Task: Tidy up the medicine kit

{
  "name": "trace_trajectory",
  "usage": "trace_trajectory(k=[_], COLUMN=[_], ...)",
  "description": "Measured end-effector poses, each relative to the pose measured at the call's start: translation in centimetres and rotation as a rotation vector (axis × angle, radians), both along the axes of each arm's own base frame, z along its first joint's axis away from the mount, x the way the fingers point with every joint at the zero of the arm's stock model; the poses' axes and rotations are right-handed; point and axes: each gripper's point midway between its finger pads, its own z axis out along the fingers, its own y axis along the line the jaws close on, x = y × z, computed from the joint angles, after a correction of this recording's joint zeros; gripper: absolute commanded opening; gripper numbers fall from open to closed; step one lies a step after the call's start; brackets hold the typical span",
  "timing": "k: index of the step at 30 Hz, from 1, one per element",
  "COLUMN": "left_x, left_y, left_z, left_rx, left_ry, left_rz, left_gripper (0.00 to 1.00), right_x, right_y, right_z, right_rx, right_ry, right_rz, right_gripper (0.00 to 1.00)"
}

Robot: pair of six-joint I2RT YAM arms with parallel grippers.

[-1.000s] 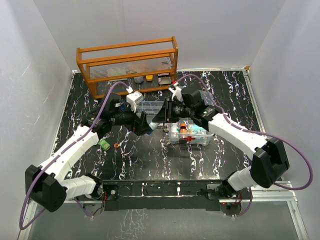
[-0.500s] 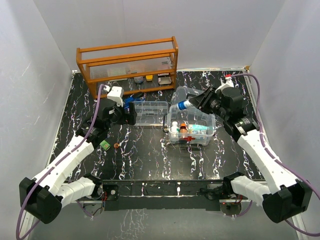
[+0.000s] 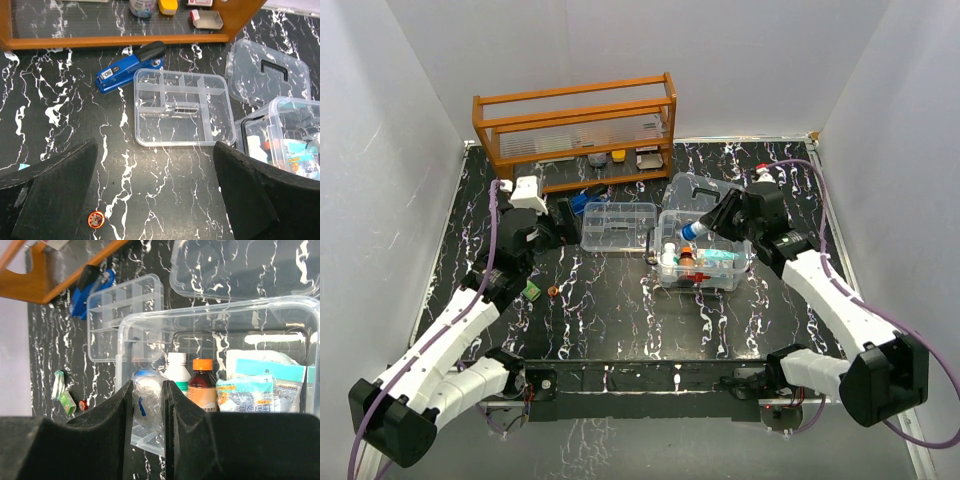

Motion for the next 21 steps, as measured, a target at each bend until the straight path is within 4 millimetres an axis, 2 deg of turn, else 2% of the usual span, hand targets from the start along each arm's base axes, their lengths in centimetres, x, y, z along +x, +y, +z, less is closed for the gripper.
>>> trace_trajectory(k=[4, 8, 14, 21], left_x=[-0.1, -0.4, -0.5, -0.4], left_y=[-0.2, -0.6, -1.1, -1.5], left_z=[-1.4, -2.3, -2.2, -3.0], left_rx=[0.007, 0.011, -0.003, 0.002], left_ry=[0.028, 0.055, 0.055, 0.081], left_rz=[-0.013, -0.035, -0.066, -0.081], left_gripper=[0.99, 0.99, 0.99, 0.99], right_x=[0.7, 1.5, 3.3, 3.4], right_y=[0.3, 0.5, 0.6, 1.0], right_z=[-2.4, -3.5, -4.4, -7.3], right_rx=[-0.011, -0.003, -0.005, -0.023], right_ry=[0.054, 0.058, 0.021, 0.028], right_rz=[-0.002, -0.013, -0.038, -0.038], right_gripper=[0.14, 0.13, 0.13, 0.12])
